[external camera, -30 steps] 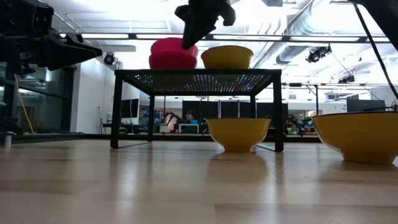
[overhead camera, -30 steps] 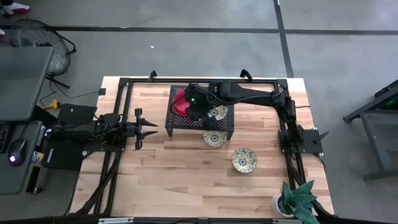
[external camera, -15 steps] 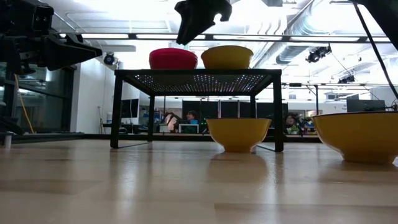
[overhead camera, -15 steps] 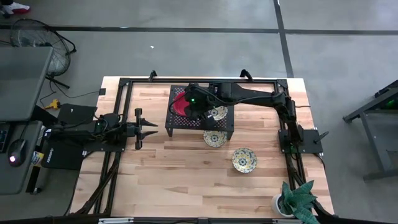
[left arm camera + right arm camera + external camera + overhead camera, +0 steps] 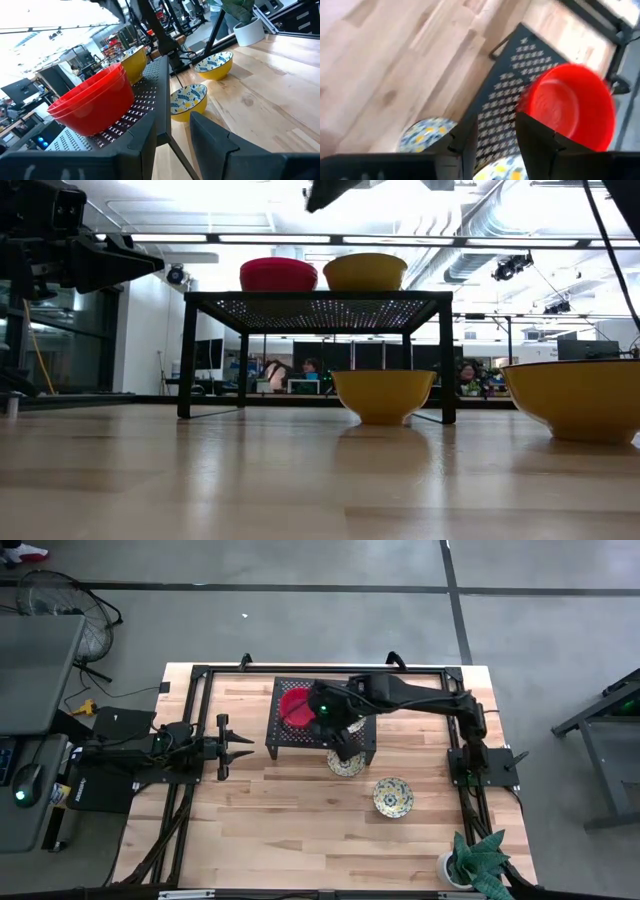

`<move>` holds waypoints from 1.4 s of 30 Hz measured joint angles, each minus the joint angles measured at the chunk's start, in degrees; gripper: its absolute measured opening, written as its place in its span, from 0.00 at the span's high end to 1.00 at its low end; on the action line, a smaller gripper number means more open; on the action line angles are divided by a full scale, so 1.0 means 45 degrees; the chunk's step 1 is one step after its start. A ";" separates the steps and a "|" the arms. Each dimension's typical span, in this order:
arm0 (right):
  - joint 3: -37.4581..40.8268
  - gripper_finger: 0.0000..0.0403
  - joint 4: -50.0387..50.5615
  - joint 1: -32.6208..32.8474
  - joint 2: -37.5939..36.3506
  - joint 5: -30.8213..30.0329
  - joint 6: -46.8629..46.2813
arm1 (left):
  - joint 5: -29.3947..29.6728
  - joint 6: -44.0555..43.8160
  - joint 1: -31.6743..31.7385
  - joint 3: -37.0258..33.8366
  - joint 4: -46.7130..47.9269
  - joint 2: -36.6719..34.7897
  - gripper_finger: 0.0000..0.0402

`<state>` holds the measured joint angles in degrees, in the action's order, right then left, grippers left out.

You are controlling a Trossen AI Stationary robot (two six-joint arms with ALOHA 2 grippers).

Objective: Pick & Place Mini bowls
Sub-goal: Stack the bottom white patterned bowl on the white patterned bowl on the shelf

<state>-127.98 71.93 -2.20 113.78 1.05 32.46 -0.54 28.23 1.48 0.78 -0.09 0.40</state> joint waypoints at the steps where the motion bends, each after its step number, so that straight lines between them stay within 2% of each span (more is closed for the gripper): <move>1: 0.0000 0.71 0.0330 0.0078 -0.0131 0.0010 -0.0103 | 0.0000 0.0000 -0.0004 0.0000 0.0000 -0.0001 0.72; 6: 0.0474 0.73 0.1499 0.0477 -0.0896 0.0107 -0.0907 | 0.0005 0.0000 -0.0005 0.0000 -0.0002 -0.0005 0.72; 9: 0.1433 0.74 0.1572 0.0707 -0.1672 0.0326 -0.1480 | 0.0000 0.0000 -0.0001 0.0000 0.0001 -0.0001 0.72; 13: 0.3682 0.75 0.1014 0.0936 -0.3113 0.0368 -0.2288 | 0.0000 0.0000 -0.0005 0.0000 -0.0002 0.0000 0.72; 20: 0.8315 0.77 -0.1229 0.1490 -0.5897 0.0168 -0.4341 | 0.0000 0.0000 0.0000 0.0000 -0.0001 -0.0004 0.72; 26: 1.0853 0.77 -0.1396 0.1934 -0.7394 -0.0267 -0.6368 | 0.0005 0.0000 -0.0001 0.0000 0.0000 -0.0001 0.72; 34: 1.3469 0.77 -0.1391 0.2335 -0.8267 0.0042 -0.9090 | 0.0005 0.0000 0.0000 0.0000 0.0003 -0.0003 0.72; 42: 1.4890 0.77 -0.1705 0.2835 -0.8263 0.1085 -1.1608 | 0.0005 0.0000 -0.0001 0.0000 -0.0001 -0.0001 0.72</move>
<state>-60.98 64.26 10.55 76.60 5.94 -19.77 -0.51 28.23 1.47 0.78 -0.10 0.40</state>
